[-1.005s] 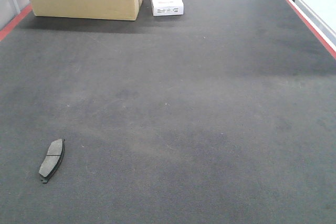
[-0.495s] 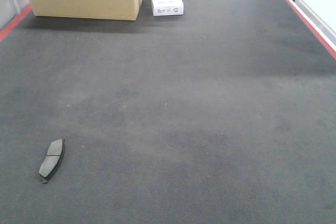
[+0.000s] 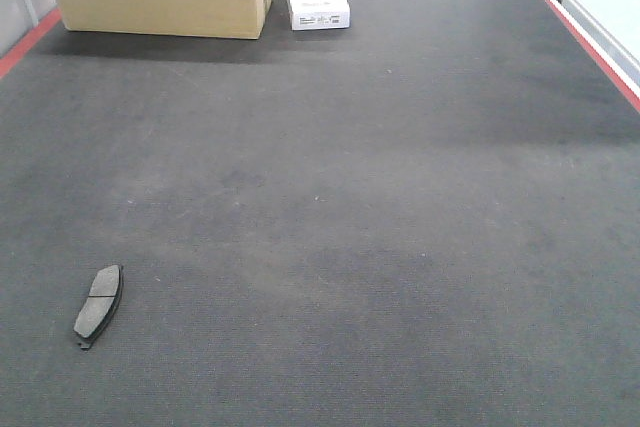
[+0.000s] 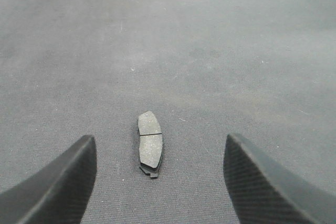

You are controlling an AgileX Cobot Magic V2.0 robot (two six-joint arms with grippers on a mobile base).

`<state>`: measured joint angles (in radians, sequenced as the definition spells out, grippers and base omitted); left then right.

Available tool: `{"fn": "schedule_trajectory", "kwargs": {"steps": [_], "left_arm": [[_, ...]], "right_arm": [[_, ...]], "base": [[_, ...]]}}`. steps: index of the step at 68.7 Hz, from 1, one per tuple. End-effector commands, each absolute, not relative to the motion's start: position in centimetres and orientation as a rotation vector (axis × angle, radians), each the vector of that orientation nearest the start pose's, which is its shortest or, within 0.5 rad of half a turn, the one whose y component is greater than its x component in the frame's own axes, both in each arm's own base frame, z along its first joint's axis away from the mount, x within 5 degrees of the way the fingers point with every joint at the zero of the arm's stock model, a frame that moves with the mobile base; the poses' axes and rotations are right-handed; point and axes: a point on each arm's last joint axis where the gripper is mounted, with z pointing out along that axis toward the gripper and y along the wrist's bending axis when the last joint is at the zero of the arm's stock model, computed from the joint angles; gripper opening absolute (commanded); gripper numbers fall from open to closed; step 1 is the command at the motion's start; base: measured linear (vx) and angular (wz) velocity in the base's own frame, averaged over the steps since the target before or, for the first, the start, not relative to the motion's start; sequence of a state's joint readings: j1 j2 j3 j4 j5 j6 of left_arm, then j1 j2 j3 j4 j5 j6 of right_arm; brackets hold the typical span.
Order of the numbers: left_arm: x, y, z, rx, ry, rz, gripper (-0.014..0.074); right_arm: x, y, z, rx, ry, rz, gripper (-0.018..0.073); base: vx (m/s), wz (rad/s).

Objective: Move and align brake pads A on conveyor
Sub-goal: 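Open the left gripper to release the brake pad and lift away, then lower the right gripper's brake pad onto the belt and release it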

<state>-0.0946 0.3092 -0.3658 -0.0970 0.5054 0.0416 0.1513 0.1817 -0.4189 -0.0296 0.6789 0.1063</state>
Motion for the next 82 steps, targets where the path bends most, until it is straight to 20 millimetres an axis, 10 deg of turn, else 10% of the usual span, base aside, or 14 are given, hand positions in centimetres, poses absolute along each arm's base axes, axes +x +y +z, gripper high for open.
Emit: {"fn": "schedule_trajectory", "kwargs": {"steps": [1,37,82], "left_arm": [[7.5,-1.2,28.6,0.070,1.845,-0.155,0.0503],[7.5,-1.2,28.6,0.070,1.845,-0.155,0.0503],[7.5,-1.2,28.6,0.070,1.845,-0.155,0.0503]], "right_arm": [[5.3,0.6,30.1,-0.056,1.797,0.143,-0.0006],[18.8,2.7,29.5,-0.076,2.204,0.110,0.0006],[31.8,4.5,22.9,-0.134,2.668,0.020,0.0028]], "base": [[0.00,0.00],[0.00,0.00],[0.00,0.00]]}}
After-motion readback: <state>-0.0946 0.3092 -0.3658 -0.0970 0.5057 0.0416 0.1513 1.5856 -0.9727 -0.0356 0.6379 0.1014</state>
